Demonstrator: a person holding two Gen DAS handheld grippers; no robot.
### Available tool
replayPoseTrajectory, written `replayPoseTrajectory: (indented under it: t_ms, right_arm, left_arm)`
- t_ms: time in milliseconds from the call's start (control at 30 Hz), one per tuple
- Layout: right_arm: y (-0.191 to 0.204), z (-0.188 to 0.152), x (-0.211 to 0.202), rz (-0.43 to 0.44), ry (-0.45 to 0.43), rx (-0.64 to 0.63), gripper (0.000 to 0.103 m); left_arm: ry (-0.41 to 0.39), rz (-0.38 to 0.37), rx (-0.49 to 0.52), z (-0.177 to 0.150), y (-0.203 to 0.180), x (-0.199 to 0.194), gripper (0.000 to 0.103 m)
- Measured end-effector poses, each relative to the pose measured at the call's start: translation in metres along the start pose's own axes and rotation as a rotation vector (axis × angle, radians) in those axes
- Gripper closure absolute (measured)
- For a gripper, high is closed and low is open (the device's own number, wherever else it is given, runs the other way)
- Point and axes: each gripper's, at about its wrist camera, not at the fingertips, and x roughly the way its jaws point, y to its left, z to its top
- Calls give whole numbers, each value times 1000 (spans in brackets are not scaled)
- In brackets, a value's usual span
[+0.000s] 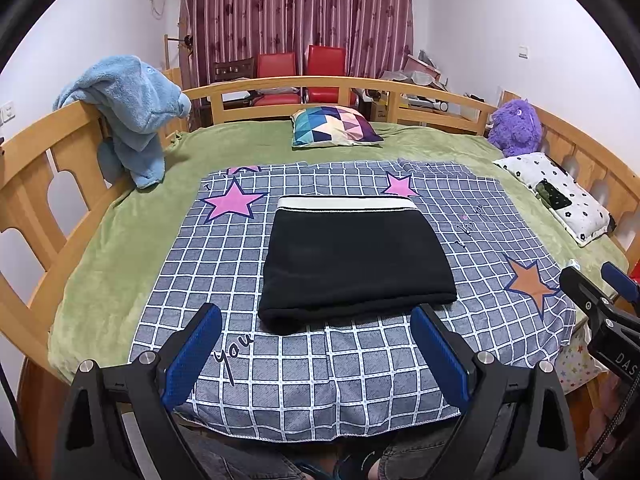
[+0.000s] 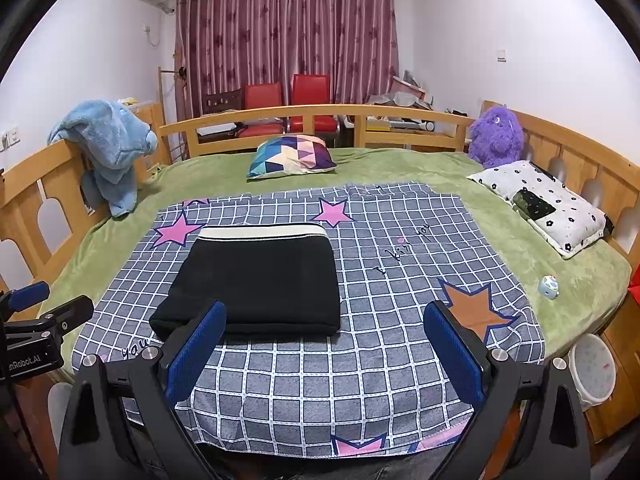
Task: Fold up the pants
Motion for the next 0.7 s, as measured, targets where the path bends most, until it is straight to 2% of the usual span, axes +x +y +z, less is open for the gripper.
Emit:
replayPoseTrajectory:
  t_ms: [700]
  right_arm:
    - [4, -1, 2, 11, -6, 5, 5]
  left_arm:
    - [5, 10, -26, 4, 7, 6, 7]
